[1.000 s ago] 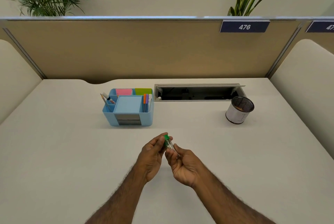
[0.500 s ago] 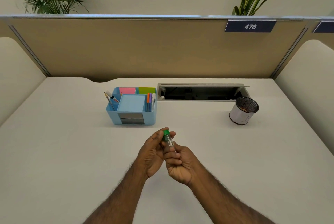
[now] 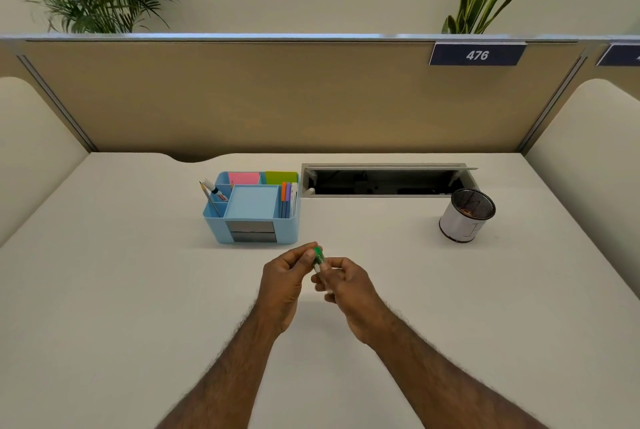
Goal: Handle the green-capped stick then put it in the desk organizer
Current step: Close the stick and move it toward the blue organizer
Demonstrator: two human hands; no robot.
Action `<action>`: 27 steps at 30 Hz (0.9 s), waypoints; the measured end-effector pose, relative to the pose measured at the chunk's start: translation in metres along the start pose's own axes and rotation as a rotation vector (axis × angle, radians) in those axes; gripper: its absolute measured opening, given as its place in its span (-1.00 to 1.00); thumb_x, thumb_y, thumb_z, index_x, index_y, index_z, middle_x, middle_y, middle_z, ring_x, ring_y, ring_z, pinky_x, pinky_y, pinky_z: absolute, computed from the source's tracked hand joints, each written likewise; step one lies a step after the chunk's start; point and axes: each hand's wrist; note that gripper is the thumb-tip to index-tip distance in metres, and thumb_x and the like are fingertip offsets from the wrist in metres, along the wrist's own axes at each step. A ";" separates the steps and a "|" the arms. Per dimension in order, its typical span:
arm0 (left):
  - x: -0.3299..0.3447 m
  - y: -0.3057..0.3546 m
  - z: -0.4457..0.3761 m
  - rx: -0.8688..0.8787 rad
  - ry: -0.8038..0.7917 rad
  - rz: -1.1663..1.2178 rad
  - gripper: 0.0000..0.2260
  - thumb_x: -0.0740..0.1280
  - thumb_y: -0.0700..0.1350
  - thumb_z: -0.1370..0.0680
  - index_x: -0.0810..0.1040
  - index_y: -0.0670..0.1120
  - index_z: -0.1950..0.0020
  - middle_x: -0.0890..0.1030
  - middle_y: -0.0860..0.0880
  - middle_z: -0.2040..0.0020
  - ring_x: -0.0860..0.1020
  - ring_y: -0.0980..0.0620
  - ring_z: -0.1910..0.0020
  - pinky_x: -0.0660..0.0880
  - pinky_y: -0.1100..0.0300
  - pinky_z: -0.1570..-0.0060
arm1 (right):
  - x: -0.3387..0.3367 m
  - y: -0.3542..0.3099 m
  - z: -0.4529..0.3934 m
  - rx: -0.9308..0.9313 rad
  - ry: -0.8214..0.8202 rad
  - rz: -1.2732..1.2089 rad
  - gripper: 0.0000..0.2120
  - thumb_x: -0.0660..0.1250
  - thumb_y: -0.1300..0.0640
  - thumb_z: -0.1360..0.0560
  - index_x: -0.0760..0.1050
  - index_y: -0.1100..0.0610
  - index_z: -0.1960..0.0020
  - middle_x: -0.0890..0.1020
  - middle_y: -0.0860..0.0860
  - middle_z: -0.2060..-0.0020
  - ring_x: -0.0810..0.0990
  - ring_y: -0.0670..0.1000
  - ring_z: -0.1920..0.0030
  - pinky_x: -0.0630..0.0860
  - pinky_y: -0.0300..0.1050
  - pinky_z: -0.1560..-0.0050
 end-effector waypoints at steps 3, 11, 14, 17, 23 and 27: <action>-0.006 0.002 -0.004 0.008 -0.041 -0.127 -0.83 0.34 -0.16 -0.54 0.66 0.04 -0.06 0.70 0.02 -0.07 0.62 0.05 -0.13 0.51 0.25 -0.12 | -0.003 -0.007 -0.012 -0.059 -0.074 0.308 -0.71 0.34 0.03 -0.55 0.48 0.01 -0.26 0.68 0.00 -0.14 0.61 -0.02 -0.11 0.53 -0.19 0.06; -0.031 0.030 -0.042 0.158 0.263 -0.593 -0.65 0.27 -0.09 -0.58 0.48 -0.06 -0.36 0.51 -0.05 -0.37 0.43 -0.02 -0.36 0.45 0.10 -0.24 | 0.019 -0.051 -0.058 -0.248 -0.002 0.486 -0.60 0.37 0.11 -0.53 0.36 0.06 -0.33 0.65 0.10 -0.13 0.63 0.02 0.01 0.52 -0.28 0.25; -0.050 0.035 -0.059 0.276 0.324 -1.012 -0.55 0.32 -0.10 -0.55 0.38 -0.09 -0.44 0.36 -0.11 -0.50 0.28 -0.11 -0.49 0.34 -0.01 -0.37 | 0.032 -0.069 -0.077 -0.293 0.029 0.425 -0.61 0.38 0.16 -0.53 0.35 0.08 -0.30 0.60 0.10 -0.20 0.60 0.02 -0.10 0.48 -0.36 0.27; -0.066 0.034 -0.074 0.241 0.265 -1.355 -0.46 0.29 0.01 -0.55 0.26 -0.05 -0.51 0.19 -0.09 -0.57 0.16 -0.11 -0.54 0.22 -0.03 -0.45 | 0.045 -0.083 -0.097 -0.325 0.070 0.401 -0.70 0.41 0.22 -0.48 0.36 0.09 -0.13 0.56 0.08 -0.09 0.53 -0.01 -0.02 0.44 -0.36 0.29; -0.076 0.010 -0.083 0.209 0.201 -1.423 -0.37 0.26 0.06 -0.55 0.12 -0.08 -0.55 0.12 -0.08 -0.59 0.07 -0.08 -0.57 0.09 0.01 -0.50 | 0.069 -0.087 -0.127 -0.406 0.127 0.475 -0.73 0.47 0.25 -0.40 0.42 0.11 0.01 0.55 0.04 0.06 0.52 -0.01 0.05 0.41 -0.38 0.27; -0.079 0.001 -0.084 0.241 0.250 -1.392 -0.38 0.28 0.07 -0.54 0.14 0.00 -0.54 0.06 -0.08 -0.60 0.09 -0.09 -0.57 0.17 0.02 -0.47 | 0.087 -0.082 -0.141 -0.460 0.123 0.664 -0.70 0.48 0.08 -0.44 0.52 0.12 -0.11 0.63 0.09 -0.07 0.56 0.07 -0.11 0.55 -0.15 0.02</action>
Point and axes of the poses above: each hand's wrist, its own z-axis away from the middle knuckle, its own x-axis out of the palm, y = z × x
